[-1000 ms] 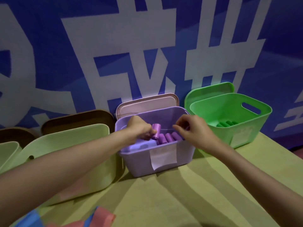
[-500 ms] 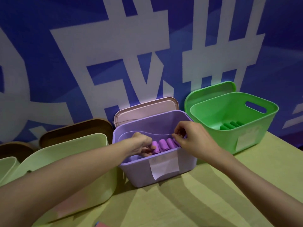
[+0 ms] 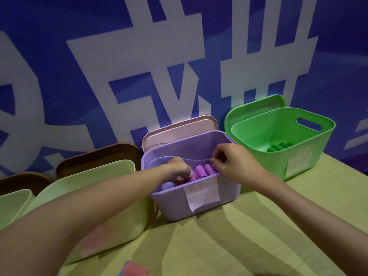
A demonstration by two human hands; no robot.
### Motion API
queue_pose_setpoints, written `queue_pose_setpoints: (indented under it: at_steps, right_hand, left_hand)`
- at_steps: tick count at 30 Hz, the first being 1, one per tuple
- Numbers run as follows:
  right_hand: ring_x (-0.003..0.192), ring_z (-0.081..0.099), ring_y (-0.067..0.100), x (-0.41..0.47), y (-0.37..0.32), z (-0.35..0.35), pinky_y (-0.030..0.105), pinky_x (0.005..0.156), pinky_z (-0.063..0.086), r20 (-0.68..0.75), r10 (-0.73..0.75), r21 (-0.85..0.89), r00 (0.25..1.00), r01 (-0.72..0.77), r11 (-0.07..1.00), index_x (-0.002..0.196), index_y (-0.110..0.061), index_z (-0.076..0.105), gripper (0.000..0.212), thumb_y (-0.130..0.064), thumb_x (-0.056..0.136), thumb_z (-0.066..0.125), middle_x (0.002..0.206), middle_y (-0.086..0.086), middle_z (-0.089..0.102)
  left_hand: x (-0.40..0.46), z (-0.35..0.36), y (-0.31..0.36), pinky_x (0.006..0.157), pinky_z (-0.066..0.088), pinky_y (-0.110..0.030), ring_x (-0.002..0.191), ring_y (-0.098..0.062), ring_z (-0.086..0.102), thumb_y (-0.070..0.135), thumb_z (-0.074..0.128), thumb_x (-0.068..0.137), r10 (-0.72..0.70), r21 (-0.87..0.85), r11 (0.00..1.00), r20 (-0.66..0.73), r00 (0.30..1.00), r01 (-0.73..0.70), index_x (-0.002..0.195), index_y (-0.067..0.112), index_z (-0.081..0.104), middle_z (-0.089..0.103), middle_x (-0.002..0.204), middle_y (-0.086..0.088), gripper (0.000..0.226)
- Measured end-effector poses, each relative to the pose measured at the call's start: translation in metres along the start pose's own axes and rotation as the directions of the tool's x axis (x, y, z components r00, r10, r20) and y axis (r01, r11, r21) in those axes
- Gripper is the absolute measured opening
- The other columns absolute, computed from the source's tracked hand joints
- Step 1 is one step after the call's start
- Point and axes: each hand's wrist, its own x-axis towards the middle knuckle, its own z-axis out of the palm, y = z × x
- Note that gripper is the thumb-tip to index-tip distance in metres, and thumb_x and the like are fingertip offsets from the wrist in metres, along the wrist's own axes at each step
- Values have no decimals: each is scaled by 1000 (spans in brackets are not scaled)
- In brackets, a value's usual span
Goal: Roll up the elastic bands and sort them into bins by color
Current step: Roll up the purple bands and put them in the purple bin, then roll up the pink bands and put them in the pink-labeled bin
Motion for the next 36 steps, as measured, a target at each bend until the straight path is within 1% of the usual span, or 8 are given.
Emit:
queue_pose_setpoints:
  at_steps: [4,9,16,17,20,24,28,36]
  right_hand:
    - [81,60,24,0,-3,-3,39,70,51,21,19,-11,1000,-19,1000,87,-12,65,10,-21,87,61,86,3,67]
    - [87,59,29,1,-11,-11,35,73,45,41,16,-56,999,-14,998,91,-6,66,13,-16,84,62,93,11,67]
    - [110,52,32,-18,-53,-29,39,94,44,-50,-17,-91,999,13,996,119,-1,59,36,-18,87,64,117,18,56]
    - [114,49,32,-23,-62,-31,38,96,41,-58,-24,-78,998,19,997,123,-1,57,39,-19,89,64,121,18,53]
    - [118,45,33,-46,-86,-32,35,96,36,-123,-62,-22,990,60,998,124,-2,55,40,-19,89,64,123,18,50]
    - [111,49,37,-87,-112,-22,39,94,39,-190,-153,31,970,162,986,115,1,59,34,-13,85,68,116,20,53]
    - [104,53,33,-127,-132,-7,46,87,48,-167,-195,93,967,212,973,112,-3,60,31,-12,84,68,111,16,53]
    - [101,55,20,-211,-161,44,31,84,48,3,-188,224,982,182,957,113,-7,61,31,-14,85,70,109,6,50]
  left_hand:
    - [1,-4,4,49,43,-24,42,-17,49,7,58,84,-36,110,994,104,994,24,68,4,60,51,46,-5,16]
    - [-9,-29,8,57,44,-28,52,-23,48,26,57,92,-8,98,995,107,994,-3,90,4,51,49,63,-13,23]
    - [-66,-64,9,65,46,-31,78,-18,56,21,59,93,297,-18,953,-139,945,-302,85,14,54,58,92,-11,12]
    - [-77,-69,7,69,50,-31,84,-20,59,19,60,91,353,-33,930,-193,915,-366,92,12,58,61,97,-11,7]
    - [-122,-81,-9,81,56,-38,98,-24,63,15,61,89,455,-125,844,-349,819,-522,119,7,59,64,110,-13,31]
    - [-182,-81,-52,74,57,-40,91,-25,66,9,61,88,420,-259,786,-443,792,-561,115,7,60,66,100,-13,28]
    - [-233,-72,-98,66,53,-32,77,-18,63,3,59,89,398,-342,778,-380,835,-527,112,4,58,64,90,-10,23]
    - [-296,-47,-196,66,51,-31,79,-12,57,-3,60,86,275,-433,786,-393,877,-441,114,7,57,57,96,-4,31]
